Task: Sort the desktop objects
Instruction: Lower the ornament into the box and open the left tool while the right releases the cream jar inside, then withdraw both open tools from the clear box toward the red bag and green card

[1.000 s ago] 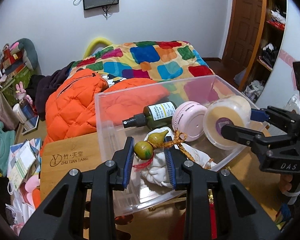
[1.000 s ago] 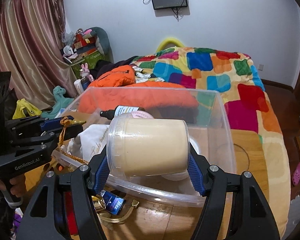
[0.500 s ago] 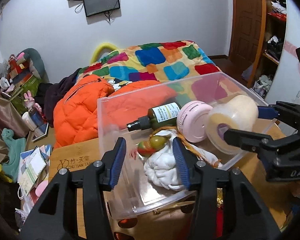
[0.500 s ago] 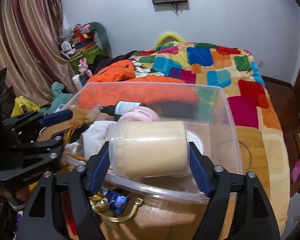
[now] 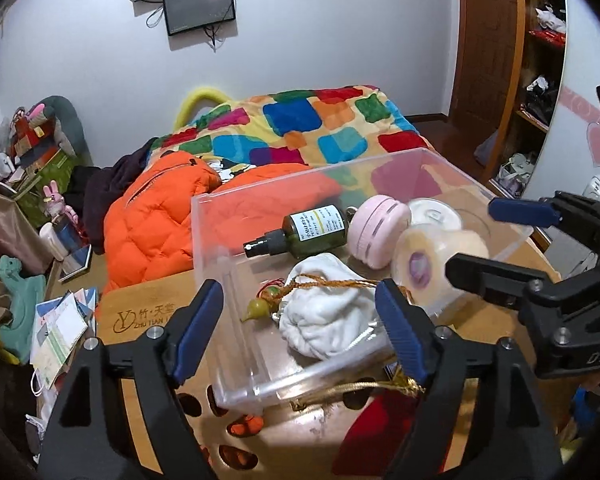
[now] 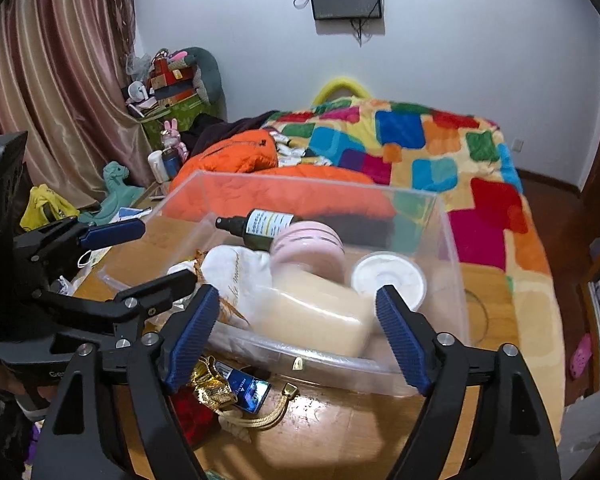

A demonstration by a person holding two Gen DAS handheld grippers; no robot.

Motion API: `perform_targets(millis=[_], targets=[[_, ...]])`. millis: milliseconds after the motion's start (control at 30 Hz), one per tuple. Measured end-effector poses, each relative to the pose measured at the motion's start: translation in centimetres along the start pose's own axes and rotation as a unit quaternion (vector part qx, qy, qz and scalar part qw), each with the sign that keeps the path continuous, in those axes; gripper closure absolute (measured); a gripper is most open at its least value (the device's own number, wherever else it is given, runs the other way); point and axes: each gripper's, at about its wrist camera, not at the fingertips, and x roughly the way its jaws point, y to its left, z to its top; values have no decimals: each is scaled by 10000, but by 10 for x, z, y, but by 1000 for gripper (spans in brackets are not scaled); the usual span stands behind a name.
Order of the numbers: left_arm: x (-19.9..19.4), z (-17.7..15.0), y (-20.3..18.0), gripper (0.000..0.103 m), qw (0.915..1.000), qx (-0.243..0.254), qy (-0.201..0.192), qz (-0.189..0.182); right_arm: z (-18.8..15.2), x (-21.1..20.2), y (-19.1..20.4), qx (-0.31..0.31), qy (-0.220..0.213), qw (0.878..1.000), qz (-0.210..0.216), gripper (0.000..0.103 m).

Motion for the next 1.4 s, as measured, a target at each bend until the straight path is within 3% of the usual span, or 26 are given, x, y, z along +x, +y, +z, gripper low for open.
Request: perform_targets(millis=[167,600,867,1400], targets=[[-10,-3,-1,16,10000,-34,-47,27,-2,-13,1,-25,-130,9998,-163,20],[-40,-18,-2,11,9996,-18,-189,224,-18,-38,-3,104,-199,9994,-282,19],[-52,-32,-4,9,9997,-92,-185,162,-31,-55,1,66,-253,9990,-375,19],[-31,-73,-31,9,9989,-230,374,-156,-99,-53,17,147,107,9998,-87,19]])
